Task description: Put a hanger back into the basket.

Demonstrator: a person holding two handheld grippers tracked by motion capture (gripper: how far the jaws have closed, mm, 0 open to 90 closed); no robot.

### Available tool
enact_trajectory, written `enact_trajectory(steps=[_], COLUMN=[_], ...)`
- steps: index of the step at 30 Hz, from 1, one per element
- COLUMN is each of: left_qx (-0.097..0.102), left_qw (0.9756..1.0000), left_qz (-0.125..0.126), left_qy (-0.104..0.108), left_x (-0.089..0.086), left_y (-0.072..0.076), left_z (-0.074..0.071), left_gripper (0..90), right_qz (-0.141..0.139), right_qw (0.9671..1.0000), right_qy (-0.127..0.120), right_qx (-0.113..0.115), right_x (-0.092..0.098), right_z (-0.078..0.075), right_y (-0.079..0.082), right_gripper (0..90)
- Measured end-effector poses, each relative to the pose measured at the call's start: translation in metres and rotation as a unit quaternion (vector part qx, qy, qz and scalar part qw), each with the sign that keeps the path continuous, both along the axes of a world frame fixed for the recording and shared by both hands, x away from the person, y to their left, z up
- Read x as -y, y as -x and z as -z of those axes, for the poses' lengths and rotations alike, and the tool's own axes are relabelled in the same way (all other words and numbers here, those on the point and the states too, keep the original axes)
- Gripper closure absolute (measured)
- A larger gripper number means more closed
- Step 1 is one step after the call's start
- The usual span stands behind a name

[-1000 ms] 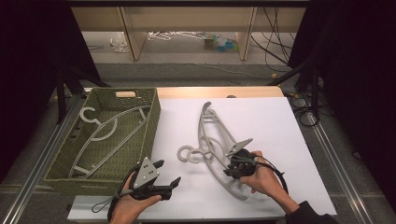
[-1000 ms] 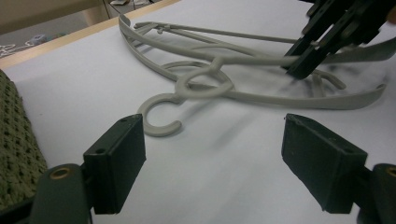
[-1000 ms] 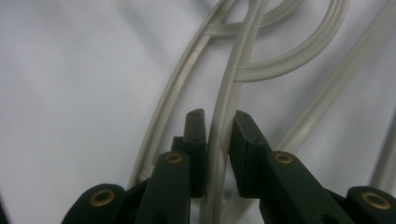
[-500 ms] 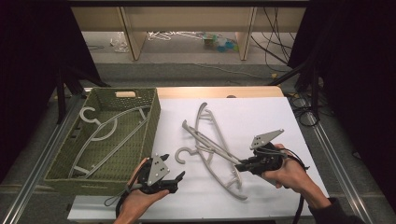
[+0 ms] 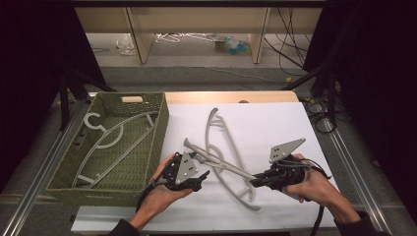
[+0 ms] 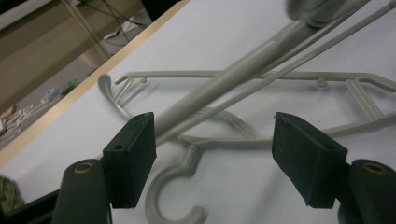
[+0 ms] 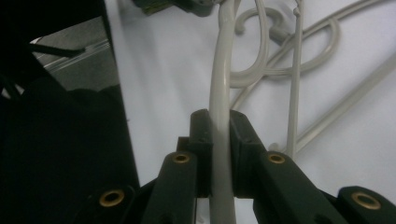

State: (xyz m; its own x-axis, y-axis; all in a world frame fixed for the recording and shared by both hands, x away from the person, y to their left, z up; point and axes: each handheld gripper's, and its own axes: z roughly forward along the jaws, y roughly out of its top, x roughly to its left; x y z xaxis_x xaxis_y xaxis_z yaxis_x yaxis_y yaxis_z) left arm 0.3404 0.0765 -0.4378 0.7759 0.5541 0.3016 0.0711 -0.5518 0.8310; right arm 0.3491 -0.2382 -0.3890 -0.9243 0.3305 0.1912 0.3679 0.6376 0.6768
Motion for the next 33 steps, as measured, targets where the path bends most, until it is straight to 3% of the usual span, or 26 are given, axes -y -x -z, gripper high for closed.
enact_trajectory(steps=[1,4,8,10,12,13,17,18,19,22,23,24,26,27,29,31,33], left_qx=[0.006,0.014,0.002,0.005,-0.005,-0.008,-0.009,-0.015,-0.014,0.002,0.003,0.009,0.012,0.01,0.013,0.008,0.002], left_qw=[1.0,0.9989,0.9968,0.9936,0.9922,0.9904,0.9855,0.9856,0.9844,0.9798,0.98,0.9786,0.9774,0.9777,0.9756,0.9762,0.978], left_qz=[0.004,0.043,0.08,0.11,0.124,0.136,0.162,0.163,0.17,0.19,0.19,0.194,0.2,0.199,0.206,0.203,0.193], left_qy=[0.005,-0.011,-0.005,-0.021,-0.014,-0.022,-0.049,-0.041,-0.044,-0.063,-0.059,-0.068,-0.067,-0.066,-0.075,-0.074,-0.079], left_x=[0.003,0.005,0.005,0.004,0.006,0.007,0.008,0.009,0.008,0.008,0.008,0.008,0.009,0.01,0.011,0.014,0.015], left_y=[-0.001,-0.002,-0.003,-0.003,0.0,0.0,0.0,0.001,0.001,0.002,0.003,0.004,0.006,0.007,0.009,0.012,0.013], left_z=[0.0,-0.002,-0.003,-0.004,-0.003,-0.003,-0.002,-0.001,-0.002,-0.006,-0.006,-0.008,-0.01,-0.012,-0.015,-0.017,-0.019], left_gripper=[31.4,33.1,35.6,39.2,40.8,43.2,56.7,58.4,63.6,66.9,67.9,69.0,71.2,72.7,75.6,77.3,79.0], right_qz=[-0.007,-0.023,-0.046,-0.056,-0.065,-0.069,-0.077,-0.075,-0.08,-0.088,-0.09,-0.092,-0.091,-0.091,-0.064,-0.051,-0.02], right_qw=[1.0,0.9997,0.9989,0.9984,0.9978,0.9975,0.997,0.9971,0.9967,0.996,0.9958,0.9957,0.9956,0.9956,0.9975,0.9977,0.9972], right_qy=[-0.002,-0.002,-0.004,-0.004,-0.006,-0.009,-0.011,-0.01,-0.011,-0.012,-0.014,-0.017,-0.02,-0.017,-0.012,0.0,0.004], right_qx=[-0.005,-0.007,-0.008,-0.009,-0.008,-0.01,-0.009,-0.008,-0.009,-0.007,-0.007,-0.002,0.008,0.011,0.029,0.045,0.072], right_x=[0.0,0.001,0.002,0.002,0.003,0.003,0.003,0.004,0.004,0.006,0.007,0.008,0.011,0.013,0.015,0.018,0.02], right_z=[0.0,-0.001,0.001,0.001,0.001,0.001,0.001,0.001,0.002,0.002,0.002,0.002,0.0,-0.001,-0.003,-0.006,-0.012], right_y=[0.002,0.006,0.009,0.009,0.009,0.009,0.01,0.009,0.009,0.009,0.008,0.007,0.005,0.004,0.001,-0.001,-0.002], right_gripper=[81.8,81.8,81.6,81.6,81.6,81.5,81.5,81.5,81.5,81.3,81.1,80.6,77.1,71.1,63.7,59.5,47.8])
